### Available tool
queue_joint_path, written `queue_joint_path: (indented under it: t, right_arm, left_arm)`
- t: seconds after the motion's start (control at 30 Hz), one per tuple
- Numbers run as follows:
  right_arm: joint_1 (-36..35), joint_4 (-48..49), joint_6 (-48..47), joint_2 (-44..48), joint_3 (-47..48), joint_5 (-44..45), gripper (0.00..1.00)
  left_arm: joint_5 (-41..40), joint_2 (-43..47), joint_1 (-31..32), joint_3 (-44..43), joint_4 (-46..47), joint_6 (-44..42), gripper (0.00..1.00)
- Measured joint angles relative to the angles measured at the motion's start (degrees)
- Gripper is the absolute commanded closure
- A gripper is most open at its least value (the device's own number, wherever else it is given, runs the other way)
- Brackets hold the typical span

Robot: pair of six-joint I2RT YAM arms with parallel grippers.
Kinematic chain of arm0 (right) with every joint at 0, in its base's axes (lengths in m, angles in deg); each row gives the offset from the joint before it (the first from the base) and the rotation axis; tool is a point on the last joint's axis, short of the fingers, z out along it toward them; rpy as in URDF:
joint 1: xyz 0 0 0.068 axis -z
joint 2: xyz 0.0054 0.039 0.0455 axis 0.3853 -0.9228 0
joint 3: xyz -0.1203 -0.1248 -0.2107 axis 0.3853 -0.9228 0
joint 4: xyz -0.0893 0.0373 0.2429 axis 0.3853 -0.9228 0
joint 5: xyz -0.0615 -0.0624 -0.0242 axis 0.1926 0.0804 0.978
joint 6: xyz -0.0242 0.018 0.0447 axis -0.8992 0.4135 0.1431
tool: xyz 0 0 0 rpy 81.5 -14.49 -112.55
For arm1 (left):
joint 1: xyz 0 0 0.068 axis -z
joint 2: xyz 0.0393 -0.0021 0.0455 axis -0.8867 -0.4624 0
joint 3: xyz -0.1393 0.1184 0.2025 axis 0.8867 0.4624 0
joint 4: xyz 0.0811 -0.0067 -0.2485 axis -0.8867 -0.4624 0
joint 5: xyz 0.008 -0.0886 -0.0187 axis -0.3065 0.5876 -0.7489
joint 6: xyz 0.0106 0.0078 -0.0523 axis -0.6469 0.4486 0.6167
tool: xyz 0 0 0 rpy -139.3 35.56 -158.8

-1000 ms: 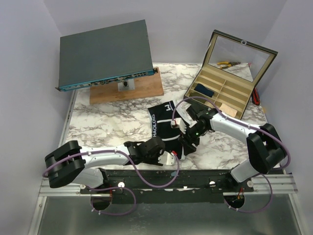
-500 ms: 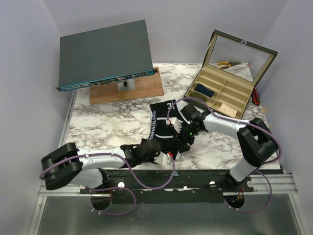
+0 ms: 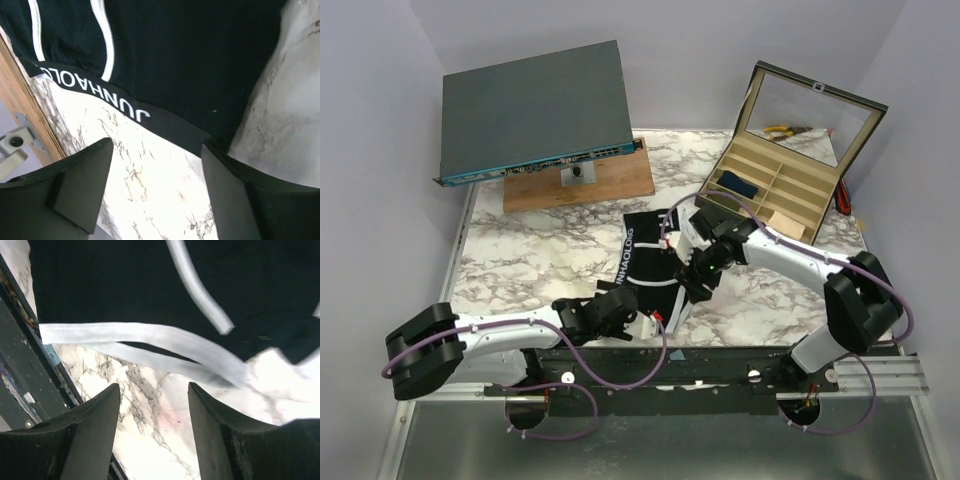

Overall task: Roll the underwear
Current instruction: Fold the underwear at the center of the board.

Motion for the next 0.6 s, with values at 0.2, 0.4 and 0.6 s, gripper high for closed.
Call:
queue_joint_path:
  t: [0.2, 0.4, 0.6]
  right_arm:
    - [0.0, 0.1, 0.7, 4.8, 6.6, 2.9, 0.4]
    - [0.0, 6.2, 3.8, 4.1, 7.0, 8.4, 0.4]
    - [0.0, 12.2, 5.7, -3.4, 6.9, 12.5, 0.4]
  left_arm:
    - [2.0, 5.9, -0.1, 0.0, -5.7, 3.2, 0.01]
    - [5.5, 13.0, -2.8, -0.3, -8.6, 6.1, 0.01]
    - [11.0, 17.0, -9.8, -0.7, -8.8, 8.5, 0.01]
